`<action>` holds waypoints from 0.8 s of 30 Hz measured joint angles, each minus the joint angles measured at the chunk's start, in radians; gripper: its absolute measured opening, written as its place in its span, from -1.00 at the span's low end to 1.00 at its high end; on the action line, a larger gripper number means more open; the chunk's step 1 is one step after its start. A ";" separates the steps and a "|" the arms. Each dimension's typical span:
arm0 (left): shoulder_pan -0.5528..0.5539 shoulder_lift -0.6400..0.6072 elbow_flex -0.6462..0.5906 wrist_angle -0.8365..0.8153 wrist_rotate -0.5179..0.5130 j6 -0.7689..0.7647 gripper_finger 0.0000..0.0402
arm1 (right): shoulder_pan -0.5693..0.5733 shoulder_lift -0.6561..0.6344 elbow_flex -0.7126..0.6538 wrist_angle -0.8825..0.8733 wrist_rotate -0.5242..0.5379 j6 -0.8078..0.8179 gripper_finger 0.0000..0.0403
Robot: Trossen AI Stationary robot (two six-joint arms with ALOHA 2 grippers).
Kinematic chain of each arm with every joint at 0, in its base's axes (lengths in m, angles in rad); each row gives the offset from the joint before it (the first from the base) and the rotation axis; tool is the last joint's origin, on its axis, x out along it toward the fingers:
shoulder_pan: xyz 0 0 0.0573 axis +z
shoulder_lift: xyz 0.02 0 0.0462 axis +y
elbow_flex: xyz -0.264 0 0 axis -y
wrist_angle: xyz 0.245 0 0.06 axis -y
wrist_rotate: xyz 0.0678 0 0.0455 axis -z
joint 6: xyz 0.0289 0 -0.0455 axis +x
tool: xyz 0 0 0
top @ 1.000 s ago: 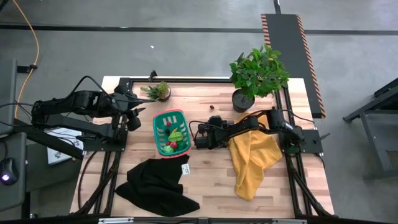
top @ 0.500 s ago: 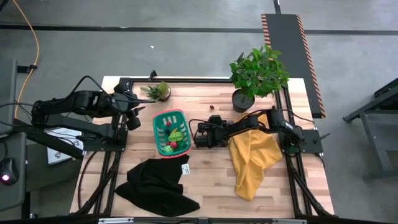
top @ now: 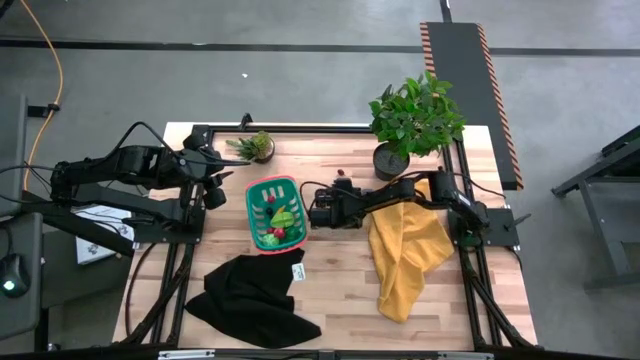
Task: Pick and placing Produce into tupperware
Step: Put the red cherry in the green basket
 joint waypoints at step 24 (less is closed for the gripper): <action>0.000 0.000 0.000 -0.001 0.001 -0.005 -0.45 | -0.090 -0.001 0.045 -0.004 -0.098 -0.063 0.05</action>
